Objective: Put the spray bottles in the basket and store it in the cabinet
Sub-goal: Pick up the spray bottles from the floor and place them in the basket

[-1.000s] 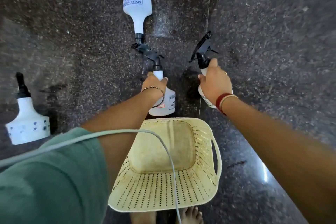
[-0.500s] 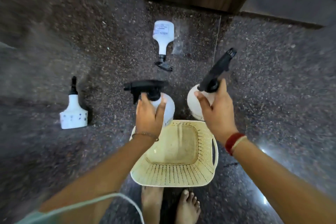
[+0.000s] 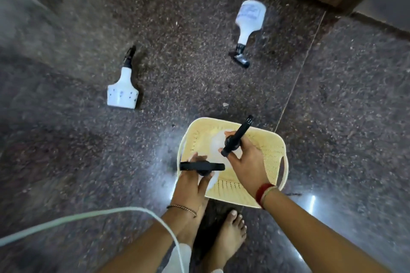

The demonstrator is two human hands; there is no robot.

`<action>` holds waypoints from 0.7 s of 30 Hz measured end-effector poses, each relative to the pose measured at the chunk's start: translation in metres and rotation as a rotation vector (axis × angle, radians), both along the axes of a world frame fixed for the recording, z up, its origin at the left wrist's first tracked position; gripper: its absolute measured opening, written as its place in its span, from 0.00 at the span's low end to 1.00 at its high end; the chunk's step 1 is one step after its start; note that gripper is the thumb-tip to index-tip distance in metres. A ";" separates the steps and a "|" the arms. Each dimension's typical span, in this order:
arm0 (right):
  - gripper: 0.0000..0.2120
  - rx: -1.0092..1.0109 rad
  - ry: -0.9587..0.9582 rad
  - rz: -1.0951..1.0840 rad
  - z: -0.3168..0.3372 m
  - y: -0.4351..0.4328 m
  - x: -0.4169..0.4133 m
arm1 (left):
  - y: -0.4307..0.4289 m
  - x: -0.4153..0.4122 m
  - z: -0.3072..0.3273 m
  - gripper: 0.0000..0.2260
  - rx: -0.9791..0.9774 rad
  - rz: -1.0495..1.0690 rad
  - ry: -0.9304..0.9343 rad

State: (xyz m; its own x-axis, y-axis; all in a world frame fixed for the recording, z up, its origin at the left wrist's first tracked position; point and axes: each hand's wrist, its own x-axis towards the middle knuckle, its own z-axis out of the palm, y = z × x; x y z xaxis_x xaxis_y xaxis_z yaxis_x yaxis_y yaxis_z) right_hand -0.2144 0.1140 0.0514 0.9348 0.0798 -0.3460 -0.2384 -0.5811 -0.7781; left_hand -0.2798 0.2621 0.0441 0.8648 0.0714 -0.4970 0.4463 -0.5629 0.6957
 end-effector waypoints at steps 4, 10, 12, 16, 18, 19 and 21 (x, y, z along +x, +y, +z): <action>0.16 -0.022 0.042 -0.037 -0.028 0.004 0.004 | -0.003 -0.002 -0.020 0.17 -0.019 -0.009 0.016; 0.14 -0.001 0.079 -0.064 -0.041 0.002 0.010 | 0.004 0.008 -0.039 0.18 0.098 -0.088 0.008; 0.14 0.004 0.068 -0.080 -0.042 0.001 0.009 | 0.007 0.008 -0.047 0.18 0.140 -0.152 0.033; 0.13 0.000 0.050 -0.092 -0.049 -0.002 0.009 | 0.007 0.007 -0.060 0.17 0.149 -0.232 0.078; 0.13 -0.045 0.016 -0.064 -0.054 -0.002 0.010 | 0.005 0.009 -0.064 0.16 0.203 -0.268 0.076; 0.13 -0.056 0.010 -0.054 -0.057 -0.002 0.010 | 0.004 0.010 -0.066 0.15 0.215 -0.273 0.061; 0.14 -0.060 0.022 -0.040 -0.063 -0.002 0.010 | 0.004 0.012 -0.068 0.14 0.202 -0.270 0.046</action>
State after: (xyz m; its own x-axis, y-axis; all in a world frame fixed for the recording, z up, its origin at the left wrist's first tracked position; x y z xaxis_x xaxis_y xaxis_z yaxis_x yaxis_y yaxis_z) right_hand -0.2042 0.1123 -0.0113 0.9288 0.0212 -0.3699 -0.2792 -0.6163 -0.7363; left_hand -0.2682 0.2657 -0.0243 0.8429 -0.0557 -0.5352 0.2908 -0.7897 0.5402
